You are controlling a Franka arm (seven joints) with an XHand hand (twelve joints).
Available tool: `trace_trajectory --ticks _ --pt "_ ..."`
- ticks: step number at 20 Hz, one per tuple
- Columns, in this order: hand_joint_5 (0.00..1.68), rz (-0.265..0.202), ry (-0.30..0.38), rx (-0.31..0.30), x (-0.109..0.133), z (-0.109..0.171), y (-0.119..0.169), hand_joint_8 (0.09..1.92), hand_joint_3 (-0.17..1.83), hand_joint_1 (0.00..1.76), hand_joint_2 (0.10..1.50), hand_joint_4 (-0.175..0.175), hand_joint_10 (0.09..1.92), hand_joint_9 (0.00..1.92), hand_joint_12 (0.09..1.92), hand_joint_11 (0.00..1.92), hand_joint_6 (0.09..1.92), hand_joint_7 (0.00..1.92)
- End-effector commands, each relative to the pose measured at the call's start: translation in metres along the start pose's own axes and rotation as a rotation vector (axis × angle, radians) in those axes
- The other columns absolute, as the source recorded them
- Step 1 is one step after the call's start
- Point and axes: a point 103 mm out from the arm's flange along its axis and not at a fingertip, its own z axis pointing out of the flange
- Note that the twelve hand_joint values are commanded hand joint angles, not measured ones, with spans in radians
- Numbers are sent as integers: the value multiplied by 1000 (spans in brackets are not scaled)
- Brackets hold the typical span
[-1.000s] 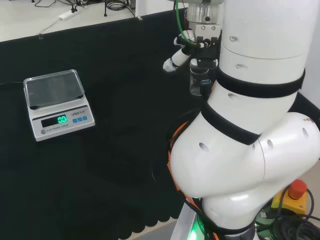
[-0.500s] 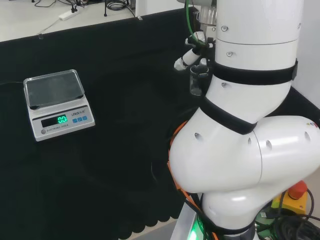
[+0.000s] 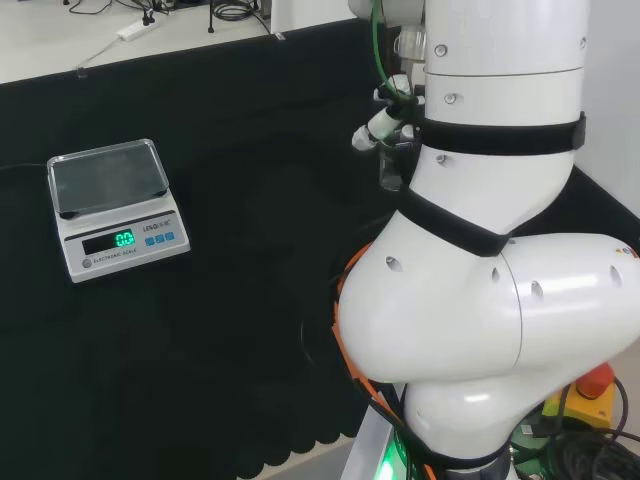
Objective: Pick up the beaker.
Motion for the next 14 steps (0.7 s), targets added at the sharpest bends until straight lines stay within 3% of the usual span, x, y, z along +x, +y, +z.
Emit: trace_trajectory --ticks 1,14 --pt "181 16 1 25 -10 15 5 689 333 727 558 27 935 187 1515 10 87 16" --pt "171 37 1 50 -16 42 7 708 335 761 557 29 927 276 1508 80 87 82"
